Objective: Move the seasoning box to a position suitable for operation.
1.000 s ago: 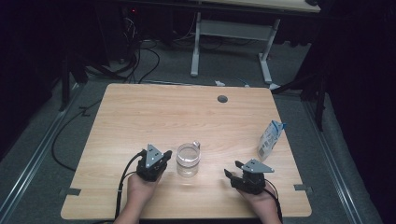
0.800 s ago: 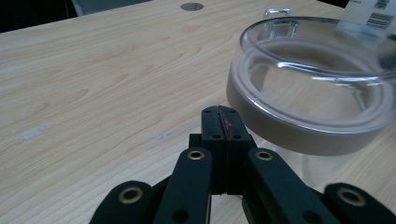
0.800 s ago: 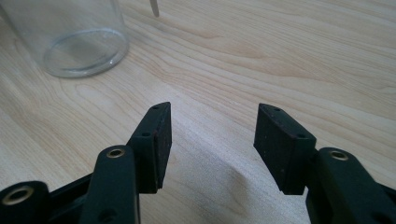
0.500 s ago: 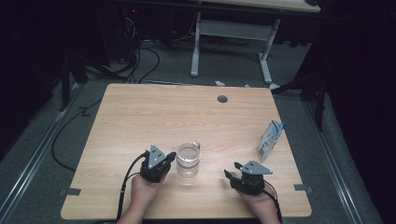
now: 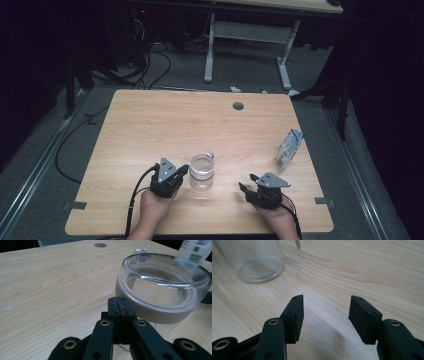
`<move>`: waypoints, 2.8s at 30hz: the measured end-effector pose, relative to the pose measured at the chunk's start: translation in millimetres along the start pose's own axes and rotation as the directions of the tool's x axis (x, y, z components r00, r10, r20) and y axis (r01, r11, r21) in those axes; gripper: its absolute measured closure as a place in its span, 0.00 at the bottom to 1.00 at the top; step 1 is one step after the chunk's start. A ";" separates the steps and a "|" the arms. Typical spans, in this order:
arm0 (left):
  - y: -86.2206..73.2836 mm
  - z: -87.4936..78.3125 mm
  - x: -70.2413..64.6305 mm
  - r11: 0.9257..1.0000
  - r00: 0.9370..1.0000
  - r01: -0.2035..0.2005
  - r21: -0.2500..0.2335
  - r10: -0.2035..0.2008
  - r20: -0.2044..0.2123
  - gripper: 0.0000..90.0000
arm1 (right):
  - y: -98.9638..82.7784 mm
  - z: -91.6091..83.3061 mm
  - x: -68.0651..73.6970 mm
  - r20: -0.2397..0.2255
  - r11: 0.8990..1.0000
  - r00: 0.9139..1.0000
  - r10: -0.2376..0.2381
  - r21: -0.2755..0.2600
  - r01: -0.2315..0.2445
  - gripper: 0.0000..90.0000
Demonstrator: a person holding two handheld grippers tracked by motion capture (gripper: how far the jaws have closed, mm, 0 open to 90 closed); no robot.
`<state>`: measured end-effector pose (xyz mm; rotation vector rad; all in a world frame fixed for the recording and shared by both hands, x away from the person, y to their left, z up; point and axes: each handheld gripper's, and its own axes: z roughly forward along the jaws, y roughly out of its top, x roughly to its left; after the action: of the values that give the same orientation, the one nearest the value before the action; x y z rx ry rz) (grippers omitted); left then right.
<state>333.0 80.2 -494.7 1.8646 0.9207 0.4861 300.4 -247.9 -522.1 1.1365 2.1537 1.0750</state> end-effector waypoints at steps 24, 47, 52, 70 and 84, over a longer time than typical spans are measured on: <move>-4.0 -5.6 -16.9 1.000 0.999 -0.017 -0.018 0.017 0.034 1.00 | 4.3 -0.6 4.9 -0.022 1.000 0.999 -0.025 -0.012 0.025 0.51; -5.7 -5.4 -38.0 0.996 0.991 -0.080 -0.025 0.082 0.101 1.00 | 4.5 -1.7 5.6 -0.031 1.000 0.999 -0.010 -0.016 0.010 0.57; -4.9 -3.6 -41.8 0.998 0.991 -0.062 -0.027 0.065 0.120 1.00 | 3.3 -2.3 5.5 -0.031 1.000 0.999 -0.009 -0.016 0.009 0.56; 4.8 12.8 -60.6 0.996 0.980 -0.082 -0.041 0.088 0.178 1.00 | -10.3 -22.0 -3.5 0.027 1.000 0.999 0.025 -0.012 -0.025 0.57; 9.8 20.7 -69.7 0.994 0.973 -0.096 -0.057 0.105 0.207 1.00 | -19.2 -33.2 -8.6 0.059 0.999 0.997 0.048 -0.013 -0.047 0.57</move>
<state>306.4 12.0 -491.3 1.8848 0.6717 0.3605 272.9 -275.8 -518.1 1.2050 2.0821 1.0596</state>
